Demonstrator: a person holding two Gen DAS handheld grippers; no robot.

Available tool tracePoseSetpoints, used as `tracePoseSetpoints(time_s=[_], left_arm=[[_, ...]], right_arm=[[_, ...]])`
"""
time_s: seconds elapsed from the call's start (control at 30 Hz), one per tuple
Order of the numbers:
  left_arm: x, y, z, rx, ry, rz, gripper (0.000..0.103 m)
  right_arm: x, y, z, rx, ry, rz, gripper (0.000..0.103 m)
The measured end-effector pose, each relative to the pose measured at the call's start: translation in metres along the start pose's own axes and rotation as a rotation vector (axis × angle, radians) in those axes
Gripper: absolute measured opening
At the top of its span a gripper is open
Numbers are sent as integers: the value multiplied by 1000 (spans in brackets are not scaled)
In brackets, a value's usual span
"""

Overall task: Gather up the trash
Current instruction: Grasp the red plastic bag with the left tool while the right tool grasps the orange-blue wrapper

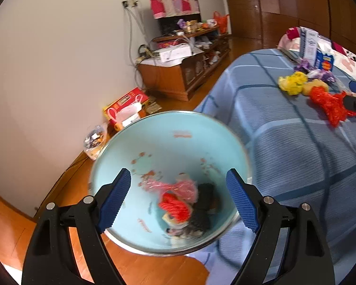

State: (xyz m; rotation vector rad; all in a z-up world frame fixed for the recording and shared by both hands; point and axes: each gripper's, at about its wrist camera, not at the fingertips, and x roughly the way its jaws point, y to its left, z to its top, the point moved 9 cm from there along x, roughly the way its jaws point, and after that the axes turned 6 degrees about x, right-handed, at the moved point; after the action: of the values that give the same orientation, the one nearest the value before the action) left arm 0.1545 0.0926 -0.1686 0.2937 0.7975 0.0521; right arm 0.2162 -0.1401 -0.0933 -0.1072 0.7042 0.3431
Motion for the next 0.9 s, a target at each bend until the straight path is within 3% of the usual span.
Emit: tracePoseSetpoints(time_s=[0.37,0.9], left_arm=[[3,-73,35,68,-33,-80,81],[-10,-210,94,191,-106,-232,82]], right_arm=[[-33,-116,-26,158,-19,-155,71],[-82,-223,-78,348,-28,-312,76]])
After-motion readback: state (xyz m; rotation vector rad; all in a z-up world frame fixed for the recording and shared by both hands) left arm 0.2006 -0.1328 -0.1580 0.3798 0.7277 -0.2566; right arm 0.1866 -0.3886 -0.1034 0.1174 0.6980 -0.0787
